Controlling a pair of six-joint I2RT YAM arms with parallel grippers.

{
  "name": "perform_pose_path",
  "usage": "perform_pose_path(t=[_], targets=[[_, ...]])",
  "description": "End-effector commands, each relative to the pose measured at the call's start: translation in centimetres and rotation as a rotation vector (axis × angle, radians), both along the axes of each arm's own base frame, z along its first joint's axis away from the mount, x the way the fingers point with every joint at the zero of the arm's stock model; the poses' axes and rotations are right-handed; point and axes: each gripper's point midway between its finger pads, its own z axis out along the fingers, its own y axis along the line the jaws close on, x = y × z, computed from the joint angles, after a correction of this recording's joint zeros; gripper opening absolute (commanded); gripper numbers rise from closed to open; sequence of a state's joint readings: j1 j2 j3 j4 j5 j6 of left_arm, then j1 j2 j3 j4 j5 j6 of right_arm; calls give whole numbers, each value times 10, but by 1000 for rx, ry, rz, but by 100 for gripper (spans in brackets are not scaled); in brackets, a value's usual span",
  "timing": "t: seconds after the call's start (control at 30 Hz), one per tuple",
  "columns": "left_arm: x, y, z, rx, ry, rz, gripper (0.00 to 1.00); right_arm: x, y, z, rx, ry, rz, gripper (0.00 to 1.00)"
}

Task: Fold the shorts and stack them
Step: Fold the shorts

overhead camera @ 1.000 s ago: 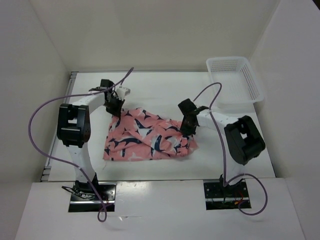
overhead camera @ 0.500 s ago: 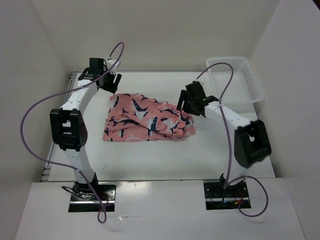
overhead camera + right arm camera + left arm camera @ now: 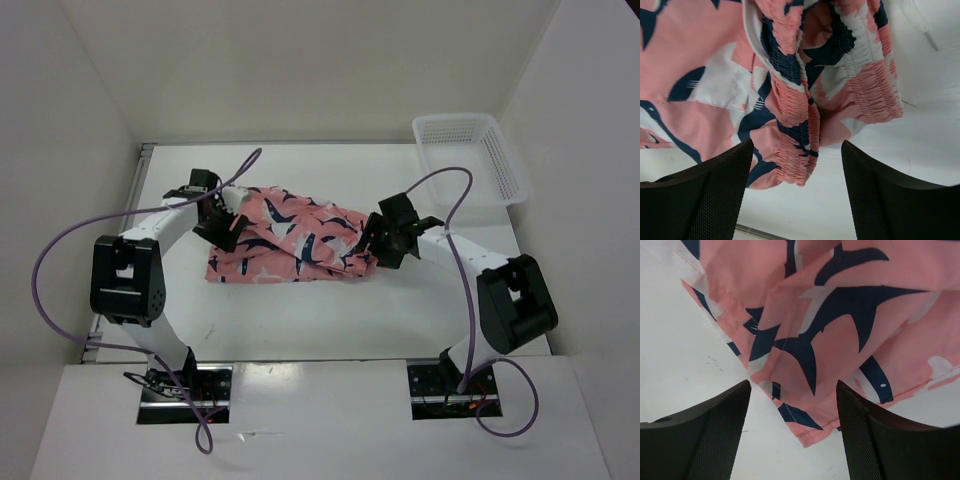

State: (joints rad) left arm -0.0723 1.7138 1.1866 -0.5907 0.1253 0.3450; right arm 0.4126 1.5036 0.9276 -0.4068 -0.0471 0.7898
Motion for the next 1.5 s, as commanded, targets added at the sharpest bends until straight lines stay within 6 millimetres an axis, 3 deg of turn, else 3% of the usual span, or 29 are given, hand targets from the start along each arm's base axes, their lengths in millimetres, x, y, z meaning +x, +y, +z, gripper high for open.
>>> perform_pose_path(t=[0.0,0.17,0.3,0.37,0.5,0.63,0.7,0.77,0.83,0.93,1.0,1.1,1.33,1.47], targets=[[24,3,15,7,-104,-2,77,-4,11,-4,50,45,6,77],[17,-2,-5,-20,-58,-16,78,-7,17,-14,79,70,30,78],[0,-10,-38,-59,77,-7,76,-5,24,-16,95,80,63,78],[0,-3,-48,-69,110,46,75,-3,27,-16,102,84,68,78],[12,-1,-42,-84,88,68,66,-6,29,-22,108,110,76,78],[12,-4,-34,-101,100,62,54,-4,35,-22,109,109,108,69],[13,-5,-22,-111,81,58,54,-5,36,-22,116,112,112,59],[14,-1,-3,-113,48,67,64,-5,36,-22,116,112,112,47],[17,5,10,-104,8,80,72,-5,36,-22,116,112,112,45],[16,21,24,-118,-19,134,74,-7,35,-23,113,120,112,39],[6,30,12,-126,23,163,74,-7,35,-23,113,120,112,29],[2,34,1,-157,63,194,72,-7,35,-23,113,120,112,24],[3,36,-28,-216,138,242,70,-7,32,-20,102,104,103,24],[12,30,-31,-280,160,272,58,-6,32,-17,106,95,103,24]])
